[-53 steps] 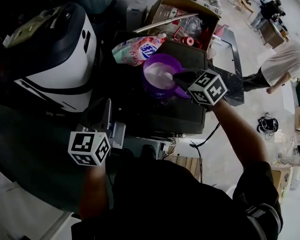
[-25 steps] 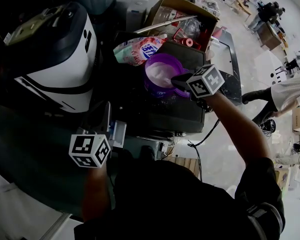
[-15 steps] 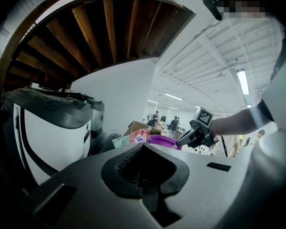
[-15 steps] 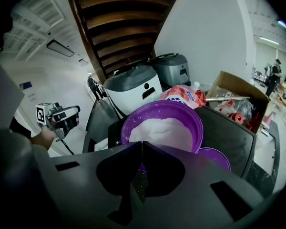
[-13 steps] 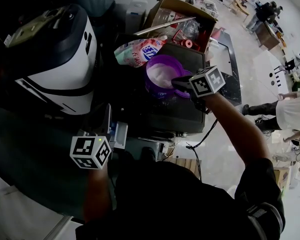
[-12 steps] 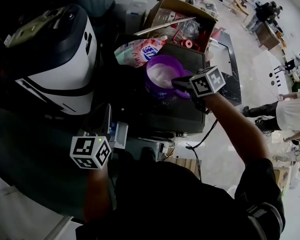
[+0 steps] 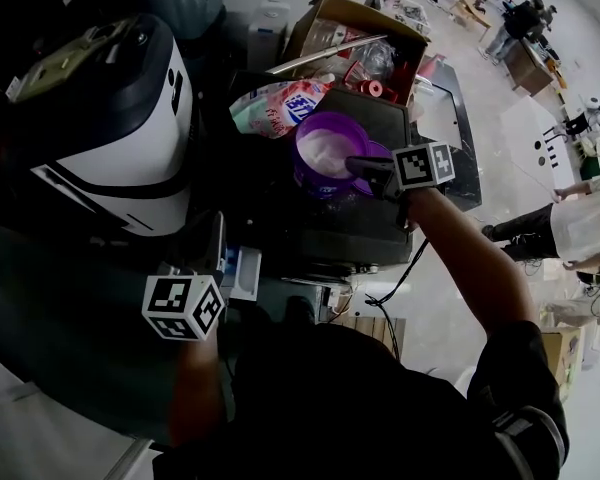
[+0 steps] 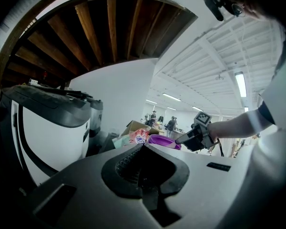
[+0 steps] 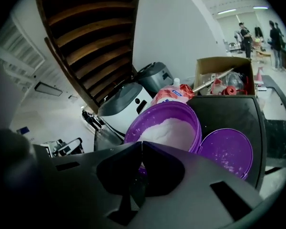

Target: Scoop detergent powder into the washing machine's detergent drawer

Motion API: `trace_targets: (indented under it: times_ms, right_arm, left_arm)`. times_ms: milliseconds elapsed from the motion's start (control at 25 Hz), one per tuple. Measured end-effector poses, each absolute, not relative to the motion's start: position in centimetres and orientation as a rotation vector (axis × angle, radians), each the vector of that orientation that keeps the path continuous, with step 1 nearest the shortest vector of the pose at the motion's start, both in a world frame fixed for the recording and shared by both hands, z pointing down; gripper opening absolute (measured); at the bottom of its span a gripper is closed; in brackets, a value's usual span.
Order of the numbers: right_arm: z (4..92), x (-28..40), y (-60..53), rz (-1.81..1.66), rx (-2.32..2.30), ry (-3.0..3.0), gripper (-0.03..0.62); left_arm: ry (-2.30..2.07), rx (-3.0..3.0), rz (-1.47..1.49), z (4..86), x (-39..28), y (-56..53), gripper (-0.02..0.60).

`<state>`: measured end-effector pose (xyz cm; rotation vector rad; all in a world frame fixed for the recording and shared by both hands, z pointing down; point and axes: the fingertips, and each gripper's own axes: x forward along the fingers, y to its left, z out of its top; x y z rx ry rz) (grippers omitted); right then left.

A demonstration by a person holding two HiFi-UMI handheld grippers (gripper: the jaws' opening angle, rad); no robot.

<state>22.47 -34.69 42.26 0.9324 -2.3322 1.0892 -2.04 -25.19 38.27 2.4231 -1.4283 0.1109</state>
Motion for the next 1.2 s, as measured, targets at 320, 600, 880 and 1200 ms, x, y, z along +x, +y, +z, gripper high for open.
trace_targets:
  times_ms: [320, 600, 880, 1200]
  right_arm:
    - [41.6, 22.9, -35.0, 1.368, 1.115, -2.425, 0.02]
    - [41.0, 24.6, -35.4, 1.413, 1.26, -2.491, 0.02]
    - [41.0, 25.7, -35.2, 1.338, 1.287, -2.531, 0.018]
    - [40.4, 25.5, -35.1, 0.883, 1.215, -2.531, 0.018]
  left_arm:
    - [-1.361, 2.444, 0.114, 39.1, -2.1, -25.1, 0.008]
    - [-1.346, 2.464, 0.148, 39.1, -2.0, -24.1, 0.008]
    - [-1.396, 2.46, 0.181, 38.0, -0.5, -23.0, 0.008]
    - [-1.394, 2.46, 0.233, 37.6, 3.2, -21.5, 0.008]
